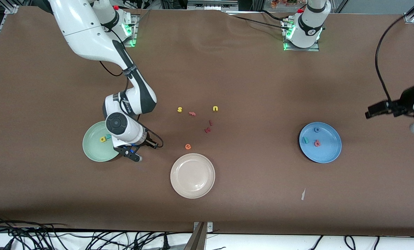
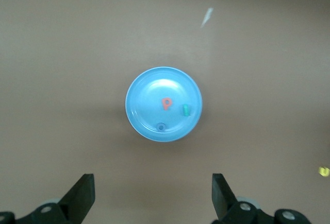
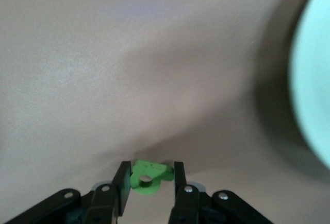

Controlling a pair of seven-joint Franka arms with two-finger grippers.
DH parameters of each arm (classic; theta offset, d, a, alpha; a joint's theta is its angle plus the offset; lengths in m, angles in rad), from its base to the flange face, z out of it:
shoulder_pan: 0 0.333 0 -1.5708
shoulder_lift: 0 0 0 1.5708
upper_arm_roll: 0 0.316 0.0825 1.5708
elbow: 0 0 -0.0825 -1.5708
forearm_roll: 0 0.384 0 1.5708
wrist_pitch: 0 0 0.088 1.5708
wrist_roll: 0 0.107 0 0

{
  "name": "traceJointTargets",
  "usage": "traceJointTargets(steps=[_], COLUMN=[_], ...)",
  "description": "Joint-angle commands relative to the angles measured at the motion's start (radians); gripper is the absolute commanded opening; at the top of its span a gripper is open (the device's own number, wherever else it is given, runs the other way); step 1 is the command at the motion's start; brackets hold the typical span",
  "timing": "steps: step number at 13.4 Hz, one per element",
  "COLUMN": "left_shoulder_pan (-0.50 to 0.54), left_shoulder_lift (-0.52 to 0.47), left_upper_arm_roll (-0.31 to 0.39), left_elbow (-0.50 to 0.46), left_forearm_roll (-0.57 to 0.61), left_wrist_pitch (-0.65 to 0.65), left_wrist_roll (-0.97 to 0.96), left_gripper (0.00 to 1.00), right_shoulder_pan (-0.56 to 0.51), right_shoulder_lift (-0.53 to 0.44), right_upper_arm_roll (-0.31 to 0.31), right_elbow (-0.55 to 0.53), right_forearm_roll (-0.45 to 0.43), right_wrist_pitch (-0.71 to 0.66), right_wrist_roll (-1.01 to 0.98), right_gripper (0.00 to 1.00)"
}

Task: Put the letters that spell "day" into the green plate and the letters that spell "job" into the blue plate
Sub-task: 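Lower the green a into the green plate and open the right gripper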

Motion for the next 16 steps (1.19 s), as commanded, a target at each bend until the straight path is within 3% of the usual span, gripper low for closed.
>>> traceJointTargets(steps=[1,4,7,9,12,13,14,16], left_shoulder_pan=[-0.018,-0.022,-0.022,-0.019,-0.015,-0.018,-0.016,-0.015], left_shoulder_lift=[-0.099,-0.121,-0.159,-0.148,-0.130,-0.128,-0.121,-0.111], left_upper_arm_roll=[0.004,0.004,0.005,0.005,0.002,-0.001,-0.002,-0.002], left_elbow=[-0.080,-0.083,-0.106,-0.121,-0.118,-0.118,-0.115,-0.107], left_forearm_roll=[-0.021,-0.020,-0.007,-0.006,-0.006,-0.007,-0.007,-0.006], left_wrist_pitch=[0.011,0.000,0.001,0.007,0.007,0.007,0.007,0.007], left_wrist_roll=[0.009,-0.001,0.009,0.016,0.018,0.016,0.018,0.018], left_gripper=[1.00,1.00,1.00,1.00,1.00,1.00,1.00,1.00], right_shoulder_pan=[-0.048,-0.090,-0.095,-0.096,-0.096,-0.095,-0.096,-0.096], right_shoulder_lift=[-0.047,-0.094,-0.148,-0.192,-0.254,-0.255,-0.254,-0.255], right_upper_arm_roll=[-0.001,-0.026,-0.115,-0.158,-0.159,-0.159,-0.159,-0.159], right_elbow=[0.056,0.079,0.047,-0.028,-0.177,-0.186,-0.183,-0.168], right_forearm_roll=[-0.006,-0.006,0.002,0.009,0.008,0.008,0.009,0.010], right_wrist_pitch=[-0.156,-0.287,-0.388,-0.350,-0.185,-0.166,-0.165,-0.174], right_wrist_roll=[-0.107,-0.257,-0.452,-0.543,-0.556,-0.559,-0.556,-0.549], right_gripper=[0.17,0.17,0.18,0.18,0.22,0.32,0.73,0.89])
